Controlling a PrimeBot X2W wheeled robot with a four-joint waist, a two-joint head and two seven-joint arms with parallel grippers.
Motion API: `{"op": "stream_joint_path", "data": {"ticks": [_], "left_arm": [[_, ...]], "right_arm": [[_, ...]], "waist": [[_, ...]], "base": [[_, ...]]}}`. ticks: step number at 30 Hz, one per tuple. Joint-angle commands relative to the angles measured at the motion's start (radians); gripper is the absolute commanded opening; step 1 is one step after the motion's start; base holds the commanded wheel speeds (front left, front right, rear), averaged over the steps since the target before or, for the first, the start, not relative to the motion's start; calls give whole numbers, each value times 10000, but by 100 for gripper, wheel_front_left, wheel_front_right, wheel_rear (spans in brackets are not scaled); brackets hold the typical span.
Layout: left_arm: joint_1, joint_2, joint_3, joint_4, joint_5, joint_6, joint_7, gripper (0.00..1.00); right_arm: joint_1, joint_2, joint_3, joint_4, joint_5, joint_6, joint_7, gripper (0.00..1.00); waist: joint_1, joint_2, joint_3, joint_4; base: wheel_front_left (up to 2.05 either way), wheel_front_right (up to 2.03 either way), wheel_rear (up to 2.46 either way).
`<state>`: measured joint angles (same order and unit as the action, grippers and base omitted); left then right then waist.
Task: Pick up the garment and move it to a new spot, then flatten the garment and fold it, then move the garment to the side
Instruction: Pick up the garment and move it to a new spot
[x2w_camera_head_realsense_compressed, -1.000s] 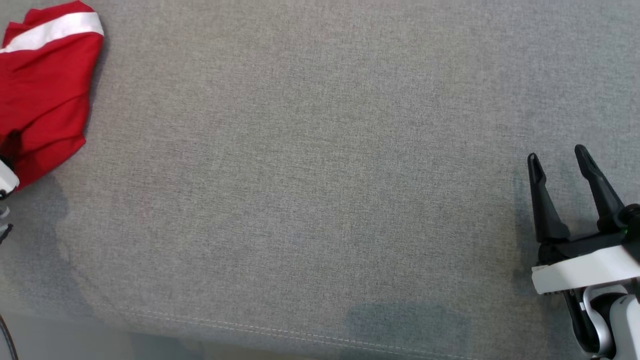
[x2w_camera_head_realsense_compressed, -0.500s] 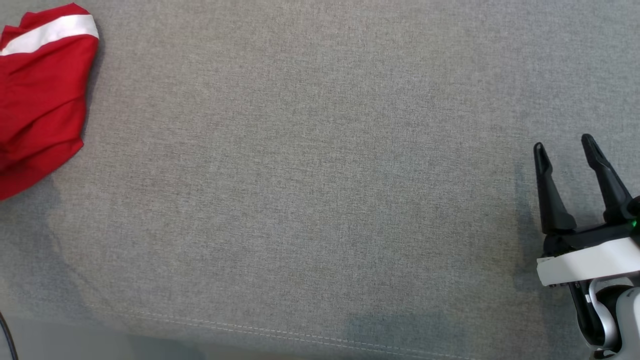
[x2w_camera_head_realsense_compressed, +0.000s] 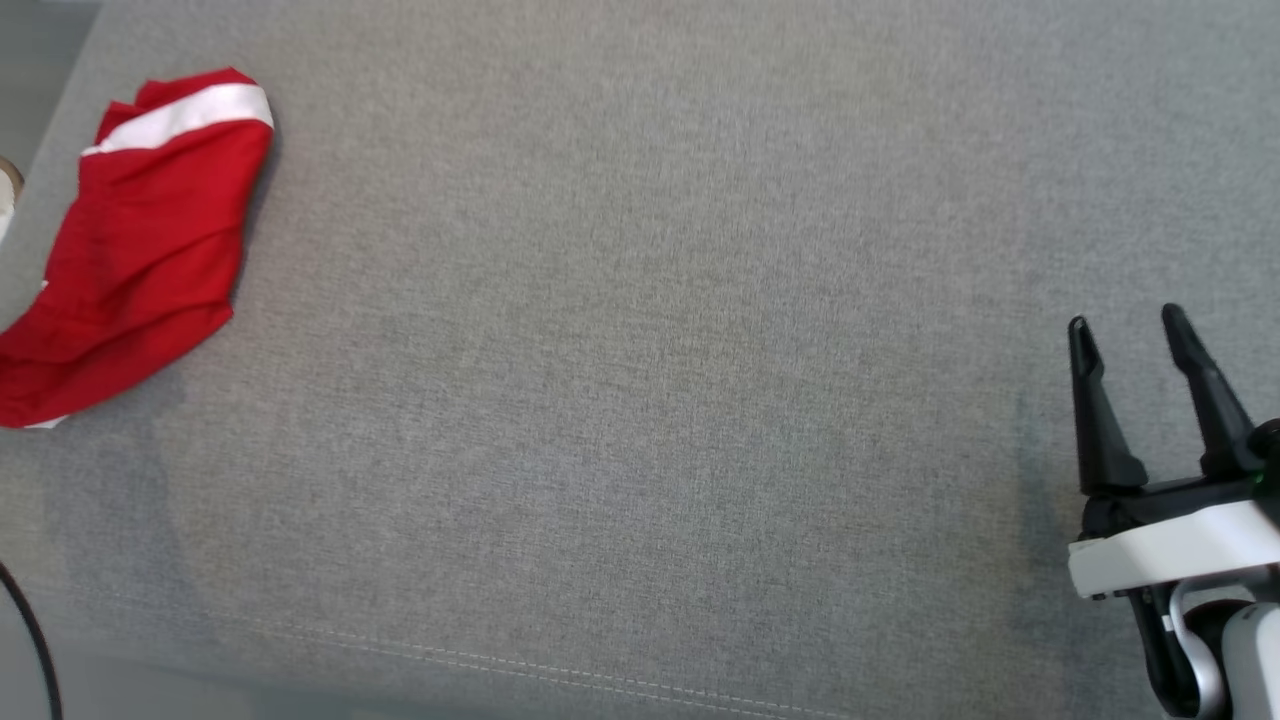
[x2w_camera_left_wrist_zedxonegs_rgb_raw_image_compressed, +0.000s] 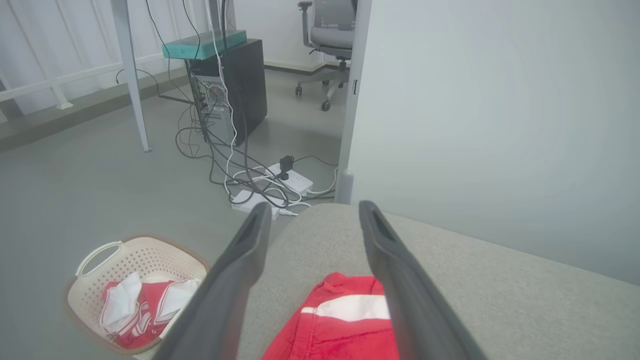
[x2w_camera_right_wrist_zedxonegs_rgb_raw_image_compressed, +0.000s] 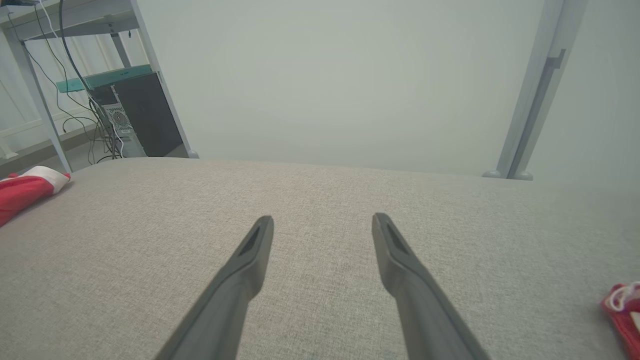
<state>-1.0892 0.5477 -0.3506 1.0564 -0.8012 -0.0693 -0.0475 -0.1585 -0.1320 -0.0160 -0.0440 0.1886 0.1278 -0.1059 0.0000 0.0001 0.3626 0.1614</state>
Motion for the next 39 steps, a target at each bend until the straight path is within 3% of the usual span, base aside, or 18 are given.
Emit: {"op": "stream_joint_path", "data": {"ticks": [1, 5, 9, 19, 23, 26, 34, 39], "left_arm": [[-31, 505, 331, -479, -15, -49, -578, 100], [858, 257, 353, -1382, 68, 52, -1649, 100], [1965, 5, 406, -2568, 211, 384, -2014, 100], [7172, -623, 416, -8453, 1138, 3038, -2098, 100], [8699, -551, 242, -10033, 1406, 4032, -1806, 100], [9553, -496, 88, -10851, 1542, 4518, -1600, 100], [10602, -285, -271, -11722, 1731, 4992, -1154, 100], [10748, -266, -311, -11761, 1681, 5021, -1093, 100]], "right_arm": [[127, -8, 348, -84, 57, 29, -146, 100], [290, 58, 504, 145, 51, 29, -260, 100], [410, 63, 677, 347, 64, 29, -347, 100], [947, 125, 931, 828, 144, 29, -547, 100], [1175, 180, 915, 990, 86, 29, -579, 100], [1379, 239, 806, 1097, 15, 29, -632, 100], [1904, 443, 453, 1202, -142, 29, -715, 100], [2005, 526, 381, 1174, -150, 29, -717, 100]], "waist": [[0, -1, -475, 33], [0, -1, -1005, 57], [0, -1, -1391, 36], [0, -1, -2501, -249], [0, -1, -2857, -428], [0, -1, -3102, -547], [0, -1, -3471, -893], [0, -1, -3539, -999]], "base": [[0, 0, 0], [0, 0, 0], [0, 0, 0], [0, 0, 0], [0, 0, 0], [0, 0, 0], [0, 0, 0], [0, 0, 0]]}}
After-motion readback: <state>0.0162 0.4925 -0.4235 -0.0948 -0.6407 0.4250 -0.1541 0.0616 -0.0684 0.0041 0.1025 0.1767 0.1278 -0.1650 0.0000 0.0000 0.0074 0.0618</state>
